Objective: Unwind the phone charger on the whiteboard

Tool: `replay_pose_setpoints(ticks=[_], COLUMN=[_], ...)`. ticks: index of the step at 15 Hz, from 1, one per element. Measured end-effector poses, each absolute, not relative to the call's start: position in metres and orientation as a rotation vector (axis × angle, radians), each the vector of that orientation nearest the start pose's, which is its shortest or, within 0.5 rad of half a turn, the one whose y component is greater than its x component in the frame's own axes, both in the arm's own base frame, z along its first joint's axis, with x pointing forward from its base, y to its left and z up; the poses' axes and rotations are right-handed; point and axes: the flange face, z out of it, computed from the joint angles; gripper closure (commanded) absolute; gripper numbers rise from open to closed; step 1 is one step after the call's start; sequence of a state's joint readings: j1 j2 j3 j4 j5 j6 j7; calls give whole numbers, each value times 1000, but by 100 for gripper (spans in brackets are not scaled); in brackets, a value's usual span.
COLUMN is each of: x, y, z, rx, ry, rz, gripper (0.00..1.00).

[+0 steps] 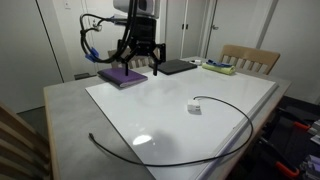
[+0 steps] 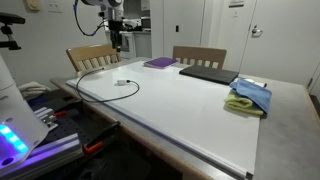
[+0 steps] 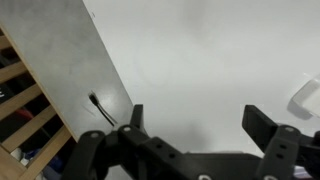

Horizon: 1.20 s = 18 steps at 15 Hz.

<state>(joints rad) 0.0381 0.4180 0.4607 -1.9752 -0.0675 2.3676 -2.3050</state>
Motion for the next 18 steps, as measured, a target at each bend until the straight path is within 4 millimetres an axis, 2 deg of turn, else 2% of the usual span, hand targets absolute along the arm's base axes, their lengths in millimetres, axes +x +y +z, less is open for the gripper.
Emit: replay_pose_setpoints(ticks=[5, 13, 18], x=[514, 512, 501], y=[255, 256, 244], z=[284, 282, 272], rx=[707, 707, 805], ry=[3160, 3160, 3110], rz=[111, 102, -38], gripper=[0, 0, 0])
